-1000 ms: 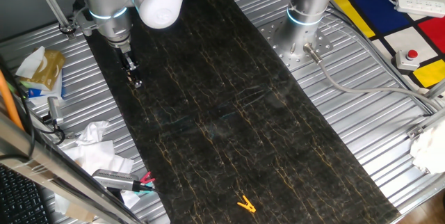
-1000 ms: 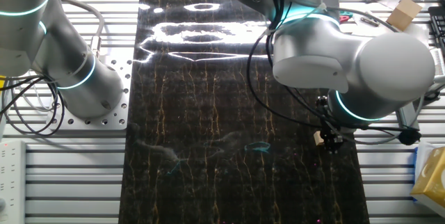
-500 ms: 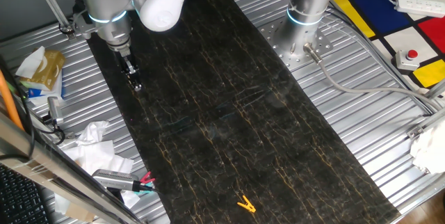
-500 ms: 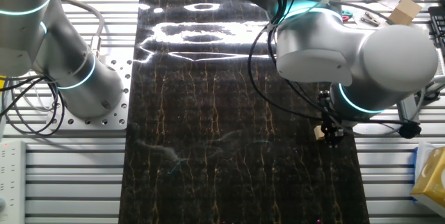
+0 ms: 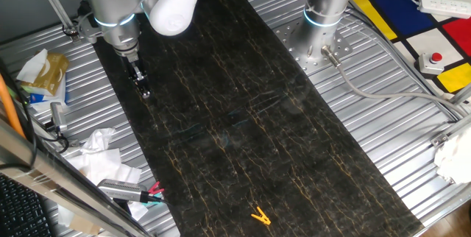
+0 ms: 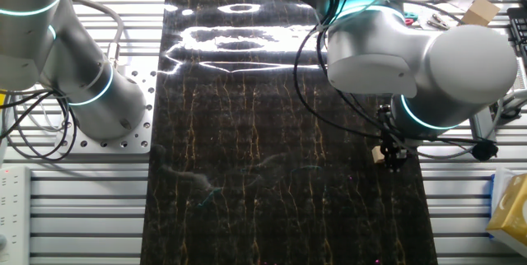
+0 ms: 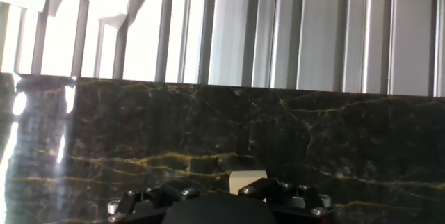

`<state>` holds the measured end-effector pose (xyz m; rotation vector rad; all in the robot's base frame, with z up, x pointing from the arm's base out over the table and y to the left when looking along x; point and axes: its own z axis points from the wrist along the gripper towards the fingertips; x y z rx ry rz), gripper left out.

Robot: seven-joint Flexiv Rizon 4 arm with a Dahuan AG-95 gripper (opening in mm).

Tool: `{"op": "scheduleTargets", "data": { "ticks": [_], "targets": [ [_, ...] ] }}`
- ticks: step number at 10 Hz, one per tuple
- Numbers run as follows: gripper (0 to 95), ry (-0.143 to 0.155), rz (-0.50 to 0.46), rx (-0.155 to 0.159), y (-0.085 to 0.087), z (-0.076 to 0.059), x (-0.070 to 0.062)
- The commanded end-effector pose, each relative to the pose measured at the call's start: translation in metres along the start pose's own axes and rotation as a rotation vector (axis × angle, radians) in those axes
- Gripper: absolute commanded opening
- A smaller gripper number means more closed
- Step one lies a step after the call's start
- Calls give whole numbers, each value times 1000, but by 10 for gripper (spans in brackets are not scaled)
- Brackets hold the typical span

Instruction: Use the gripper to push the small block from left to right

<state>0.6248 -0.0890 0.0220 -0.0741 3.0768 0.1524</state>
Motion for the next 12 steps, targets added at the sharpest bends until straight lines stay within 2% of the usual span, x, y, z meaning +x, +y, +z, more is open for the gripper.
{"op": "scheduleTargets", "data": {
  "ticks": [1,9,10,12],
  "targets": [
    [760,0,3,0,2,0,-1],
    [760,0,45,-2,27,4,-6],
    [570,0,54,-2,31,4,-7],
    [570,0,71,-4,39,6,-8]
  ]
}}
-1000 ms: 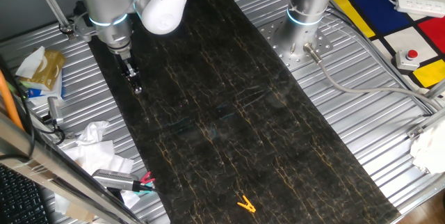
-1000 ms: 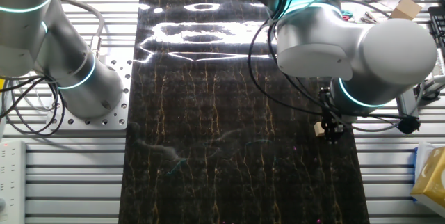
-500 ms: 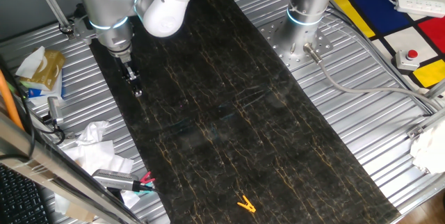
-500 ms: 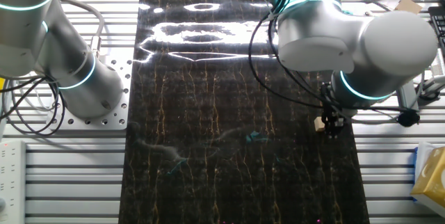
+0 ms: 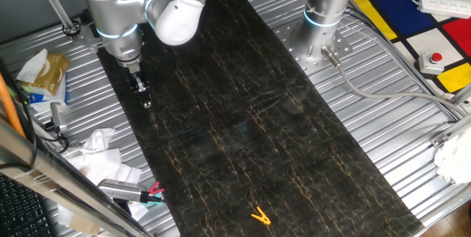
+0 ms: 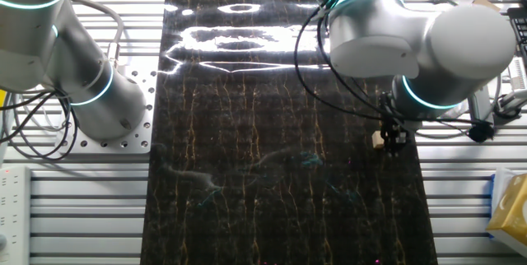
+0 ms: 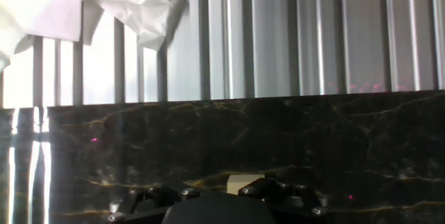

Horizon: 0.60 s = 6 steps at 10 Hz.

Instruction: Use the gripper to push the small block from left to right

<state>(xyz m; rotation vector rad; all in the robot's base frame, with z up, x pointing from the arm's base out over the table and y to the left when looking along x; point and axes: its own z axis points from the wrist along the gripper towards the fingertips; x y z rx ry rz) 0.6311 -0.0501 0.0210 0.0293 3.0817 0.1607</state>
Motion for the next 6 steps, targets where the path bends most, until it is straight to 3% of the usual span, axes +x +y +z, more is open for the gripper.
{"op": "scheduleTargets", "data": {
  "ticks": [1,6],
  "targets": [
    [570,-1,7,-2,4,1,0],
    [570,-5,28,-9,17,3,0]
  ]
}}
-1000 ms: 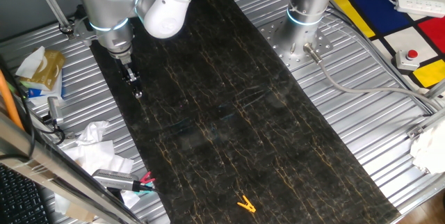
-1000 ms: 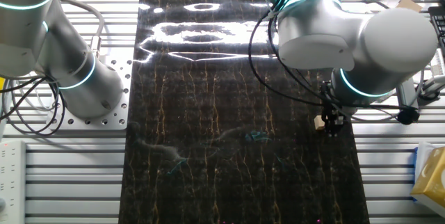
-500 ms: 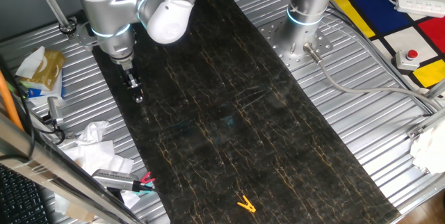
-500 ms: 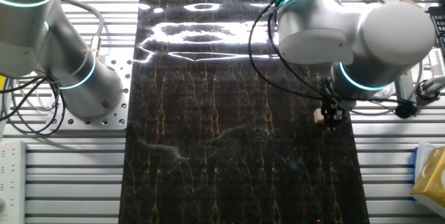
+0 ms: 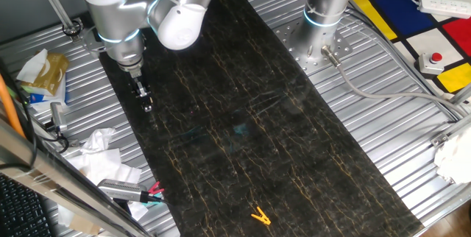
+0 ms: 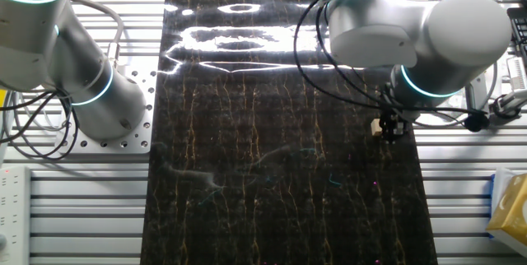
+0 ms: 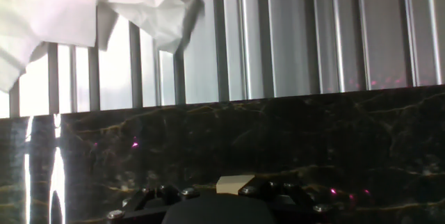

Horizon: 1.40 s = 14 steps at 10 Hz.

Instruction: Use the gripper to push the small block from left to right

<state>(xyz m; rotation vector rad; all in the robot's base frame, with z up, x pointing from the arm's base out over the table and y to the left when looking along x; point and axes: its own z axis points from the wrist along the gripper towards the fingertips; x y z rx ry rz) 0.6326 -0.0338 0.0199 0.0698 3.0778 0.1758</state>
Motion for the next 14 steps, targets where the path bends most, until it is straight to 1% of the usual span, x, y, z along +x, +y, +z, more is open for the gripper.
{"op": "scheduleTargets", "data": {
  "ticks": [1,5,10,14],
  "targets": [
    [760,-3,6,-6,4,0,1],
    [760,-11,26,-21,19,2,2],
    [760,-25,40,-38,31,6,3],
    [760,-29,62,-52,43,5,5]
  ]
}}
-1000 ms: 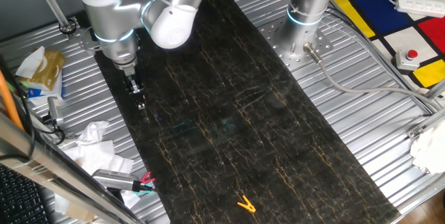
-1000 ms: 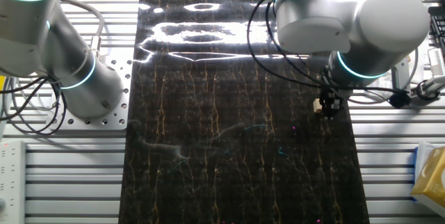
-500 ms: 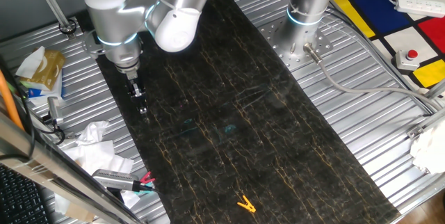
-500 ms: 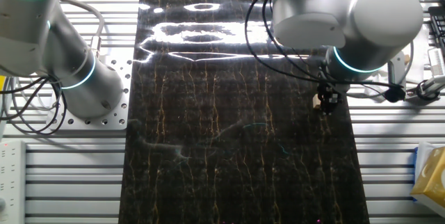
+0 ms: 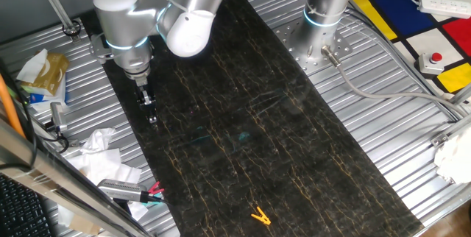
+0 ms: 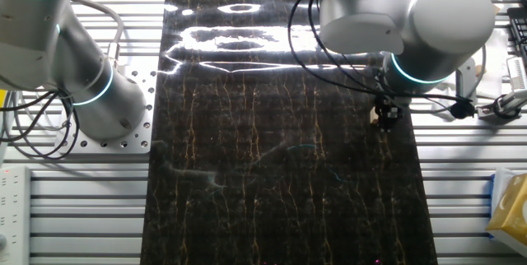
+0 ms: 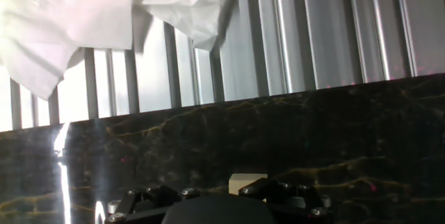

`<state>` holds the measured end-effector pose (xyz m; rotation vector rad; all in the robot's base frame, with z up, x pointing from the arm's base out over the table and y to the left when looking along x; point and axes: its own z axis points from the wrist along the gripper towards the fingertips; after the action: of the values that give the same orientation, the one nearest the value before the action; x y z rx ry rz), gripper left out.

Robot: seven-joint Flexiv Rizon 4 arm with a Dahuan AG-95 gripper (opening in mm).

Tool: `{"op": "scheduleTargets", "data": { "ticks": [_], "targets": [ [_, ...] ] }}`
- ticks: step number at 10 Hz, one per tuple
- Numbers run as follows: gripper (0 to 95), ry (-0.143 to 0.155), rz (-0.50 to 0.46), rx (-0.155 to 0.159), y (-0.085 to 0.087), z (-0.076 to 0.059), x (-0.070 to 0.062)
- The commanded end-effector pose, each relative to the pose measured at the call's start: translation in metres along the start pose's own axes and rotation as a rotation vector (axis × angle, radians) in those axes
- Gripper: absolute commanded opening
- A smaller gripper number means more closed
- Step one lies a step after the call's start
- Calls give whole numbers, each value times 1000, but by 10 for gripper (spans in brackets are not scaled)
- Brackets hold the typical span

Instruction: Use the gripper to push the small block from left to right

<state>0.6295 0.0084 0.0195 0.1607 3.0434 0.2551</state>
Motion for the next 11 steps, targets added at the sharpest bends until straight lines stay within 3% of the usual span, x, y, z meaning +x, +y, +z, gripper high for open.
{"op": "scheduleTargets", "data": {
  "ticks": [1,11],
  "targets": [
    [760,-3,4,0,5,1,1],
    [760,-21,37,-3,43,9,5]
  ]
}}
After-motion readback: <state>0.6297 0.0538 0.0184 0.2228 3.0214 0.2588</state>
